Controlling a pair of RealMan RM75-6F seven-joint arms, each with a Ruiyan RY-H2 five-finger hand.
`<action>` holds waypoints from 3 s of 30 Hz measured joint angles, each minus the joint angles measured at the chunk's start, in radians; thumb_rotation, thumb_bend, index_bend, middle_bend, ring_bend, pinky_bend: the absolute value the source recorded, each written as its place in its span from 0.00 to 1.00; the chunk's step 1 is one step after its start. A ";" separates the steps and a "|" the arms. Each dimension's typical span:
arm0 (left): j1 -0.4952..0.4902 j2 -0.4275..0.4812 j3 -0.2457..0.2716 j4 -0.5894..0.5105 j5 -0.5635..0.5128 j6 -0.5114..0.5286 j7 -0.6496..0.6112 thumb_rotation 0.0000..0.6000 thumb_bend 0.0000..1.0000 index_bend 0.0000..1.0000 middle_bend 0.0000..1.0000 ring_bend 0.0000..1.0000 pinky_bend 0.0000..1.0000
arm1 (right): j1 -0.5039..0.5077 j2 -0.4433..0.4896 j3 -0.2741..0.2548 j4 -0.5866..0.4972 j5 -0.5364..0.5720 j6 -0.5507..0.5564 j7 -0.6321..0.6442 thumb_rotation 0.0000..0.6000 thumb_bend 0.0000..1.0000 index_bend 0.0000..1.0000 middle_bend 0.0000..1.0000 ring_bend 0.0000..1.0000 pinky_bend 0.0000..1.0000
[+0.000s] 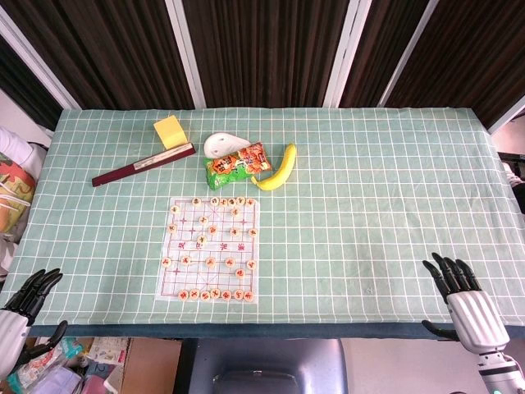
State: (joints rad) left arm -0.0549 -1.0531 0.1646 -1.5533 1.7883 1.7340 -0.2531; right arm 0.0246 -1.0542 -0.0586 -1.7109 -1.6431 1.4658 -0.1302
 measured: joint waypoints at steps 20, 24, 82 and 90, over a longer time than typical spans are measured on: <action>-0.172 -0.255 -0.129 -0.161 -0.061 -0.306 0.200 1.00 0.37 0.18 1.00 1.00 1.00 | 0.014 0.005 -0.006 0.008 -0.006 -0.030 0.038 1.00 0.22 0.00 0.00 0.00 0.00; -0.226 -0.370 -0.211 -0.180 -0.209 -0.413 0.420 1.00 0.38 0.22 1.00 1.00 1.00 | 0.024 0.004 -0.004 0.009 0.008 -0.055 0.039 1.00 0.22 0.00 0.00 0.00 0.00; -0.471 -0.767 -0.334 0.217 -0.707 -0.583 0.791 1.00 0.40 0.41 1.00 1.00 1.00 | 0.032 0.016 -0.010 0.012 0.013 -0.060 0.064 1.00 0.22 0.00 0.00 0.00 0.00; -0.474 -0.768 -0.334 0.221 -0.704 -0.577 0.793 1.00 0.40 0.41 1.00 1.00 1.00 | 0.033 0.014 -0.012 0.010 0.012 -0.062 0.056 1.00 0.22 0.00 0.00 0.00 0.00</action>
State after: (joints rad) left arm -0.5285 -1.8212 -0.1694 -1.3324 1.0842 1.1574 0.5404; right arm 0.0572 -1.0404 -0.0704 -1.7009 -1.6310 1.4034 -0.0744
